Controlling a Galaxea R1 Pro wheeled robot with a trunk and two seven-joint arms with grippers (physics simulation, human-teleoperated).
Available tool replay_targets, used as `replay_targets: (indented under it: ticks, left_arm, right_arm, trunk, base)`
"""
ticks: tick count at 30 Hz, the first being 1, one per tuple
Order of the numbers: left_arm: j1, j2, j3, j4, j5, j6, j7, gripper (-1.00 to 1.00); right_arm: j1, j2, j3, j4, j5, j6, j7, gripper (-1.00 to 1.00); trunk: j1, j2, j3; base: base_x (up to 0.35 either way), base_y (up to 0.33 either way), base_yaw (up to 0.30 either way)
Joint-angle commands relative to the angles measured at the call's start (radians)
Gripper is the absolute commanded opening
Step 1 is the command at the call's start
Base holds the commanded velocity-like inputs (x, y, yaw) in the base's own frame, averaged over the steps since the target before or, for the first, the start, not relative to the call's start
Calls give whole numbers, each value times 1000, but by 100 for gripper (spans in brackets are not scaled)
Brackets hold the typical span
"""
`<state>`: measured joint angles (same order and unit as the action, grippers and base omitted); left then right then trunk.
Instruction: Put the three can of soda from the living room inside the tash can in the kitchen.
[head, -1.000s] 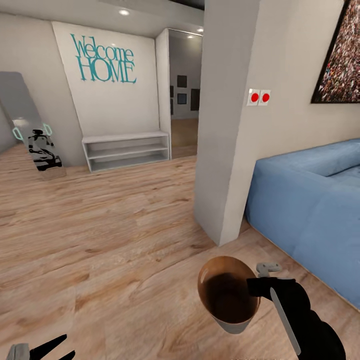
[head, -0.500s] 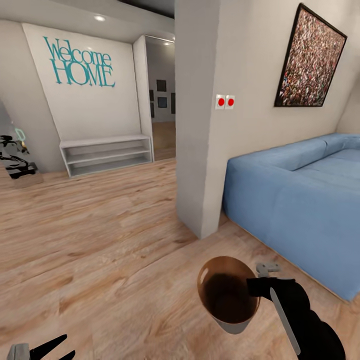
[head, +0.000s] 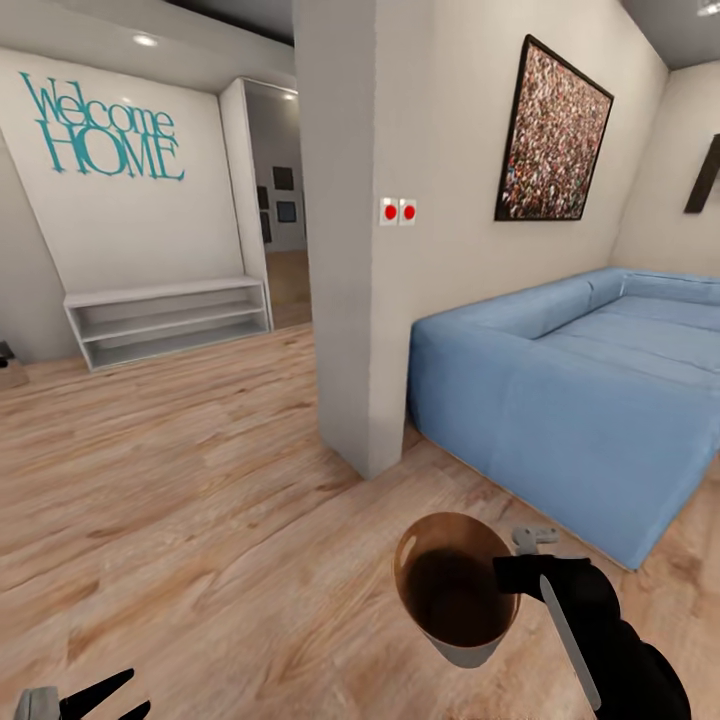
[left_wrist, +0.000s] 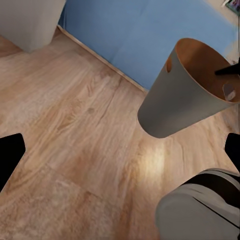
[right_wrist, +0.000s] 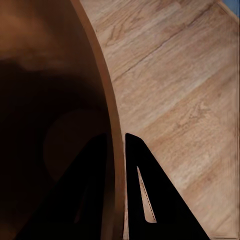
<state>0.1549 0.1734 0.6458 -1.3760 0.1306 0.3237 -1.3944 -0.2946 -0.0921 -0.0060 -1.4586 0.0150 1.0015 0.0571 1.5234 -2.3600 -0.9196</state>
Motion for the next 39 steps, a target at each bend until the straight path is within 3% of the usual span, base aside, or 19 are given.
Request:
replay_targets:
  ticks: [1, 39]
  left_arm:
    - [0, 0, 0, 0, 0, 0, 0, 100]
    - [0, 0, 10, 0, 0, -3, 0, 100]
  right_arm:
    - [0, 0, 0, 0, -7, 0, 4, -100]
    - [0, 0, -1, 0, -7, 0, 4, -100]
  trunk:
    - [0, 0, 1]
    - [0, 0, 48]
  base:
    - [0, -156, -226]
    - [10, -130, -226]
